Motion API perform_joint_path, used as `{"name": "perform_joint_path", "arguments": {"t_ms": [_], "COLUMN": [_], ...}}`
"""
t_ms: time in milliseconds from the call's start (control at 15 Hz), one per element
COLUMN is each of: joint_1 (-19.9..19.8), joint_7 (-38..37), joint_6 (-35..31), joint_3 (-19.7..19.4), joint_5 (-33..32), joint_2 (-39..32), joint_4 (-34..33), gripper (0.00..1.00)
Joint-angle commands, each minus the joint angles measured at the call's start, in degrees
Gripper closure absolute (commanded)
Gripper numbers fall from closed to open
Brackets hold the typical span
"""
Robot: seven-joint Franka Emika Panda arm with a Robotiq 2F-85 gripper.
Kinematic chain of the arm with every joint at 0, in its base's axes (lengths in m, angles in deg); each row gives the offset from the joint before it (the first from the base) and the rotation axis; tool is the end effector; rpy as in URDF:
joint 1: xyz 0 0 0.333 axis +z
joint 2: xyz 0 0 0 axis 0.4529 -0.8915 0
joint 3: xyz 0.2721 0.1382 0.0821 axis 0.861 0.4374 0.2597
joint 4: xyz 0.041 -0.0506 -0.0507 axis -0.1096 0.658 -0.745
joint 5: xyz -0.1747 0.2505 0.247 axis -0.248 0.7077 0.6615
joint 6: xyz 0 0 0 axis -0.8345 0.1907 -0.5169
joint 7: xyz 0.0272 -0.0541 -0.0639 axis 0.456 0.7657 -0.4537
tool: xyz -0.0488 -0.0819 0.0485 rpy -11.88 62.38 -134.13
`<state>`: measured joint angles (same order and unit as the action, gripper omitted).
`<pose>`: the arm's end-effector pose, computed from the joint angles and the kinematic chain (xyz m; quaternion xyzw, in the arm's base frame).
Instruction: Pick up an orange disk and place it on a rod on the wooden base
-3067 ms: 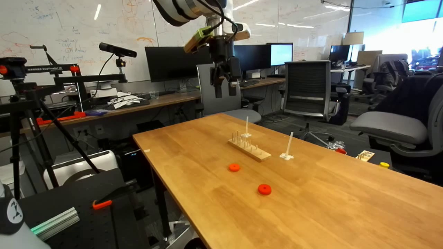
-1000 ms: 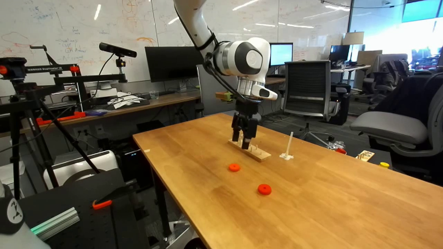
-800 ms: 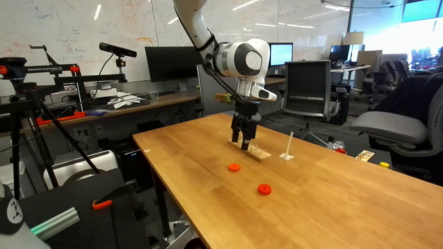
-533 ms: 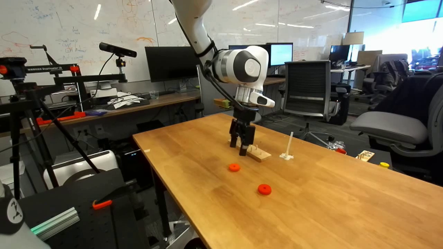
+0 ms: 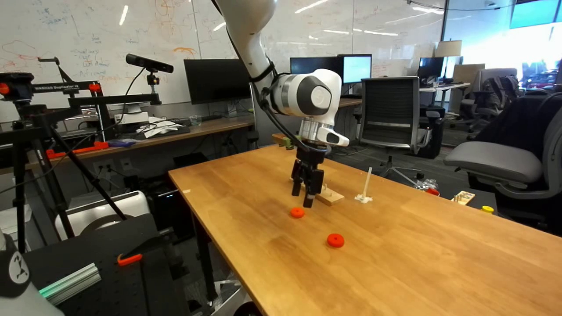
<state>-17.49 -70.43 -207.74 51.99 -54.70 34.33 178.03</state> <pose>0.5976 0.1141 0.1264 0.9756 -0.1445 -0.1548 0.0578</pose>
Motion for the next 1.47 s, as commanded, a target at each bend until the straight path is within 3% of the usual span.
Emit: {"name": "perform_joint_path", "arguments": {"t_ms": [0, 533, 600, 667, 933, 1000, 1067, 1133, 1267, 1400], "joint_1": [0.9, 0.9, 1.0, 0.8, -0.2, -0.4, -0.6, -0.9, -1.8, -2.6], "joint_7": [0.4, 0.6, 0.6, 0.8, 3.1, 3.5, 3.9, 4.4, 6.1, 8.0], "joint_6": [1.6, 1.6, 1.3, 1.5, 4.1, 4.9, 6.0, 7.0, 8.8, 8.4], "joint_3": [-1.1, -1.2, -1.3, -1.2, -0.6, -0.6, -0.6, -0.5, -0.2, 0.0], "joint_5": [1.6, 1.8, 1.6, 1.7, 3.2, 3.4, 3.6, 3.9, 4.6, 5.2], "joint_2": [-2.2, -4.2, -4.1, -4.1, -4.1, -4.2, -4.4, -4.6, -5.2, -6.0], "joint_4": [-2.6, -3.1, -3.1, -3.1, -4.2, -4.6, -5.1, -5.5, -6.2, -6.5], "gripper": [0.00, 0.00, 0.25, 0.26, 0.58, 0.43, 0.19, 0.19, 0.05, 0.00]}}
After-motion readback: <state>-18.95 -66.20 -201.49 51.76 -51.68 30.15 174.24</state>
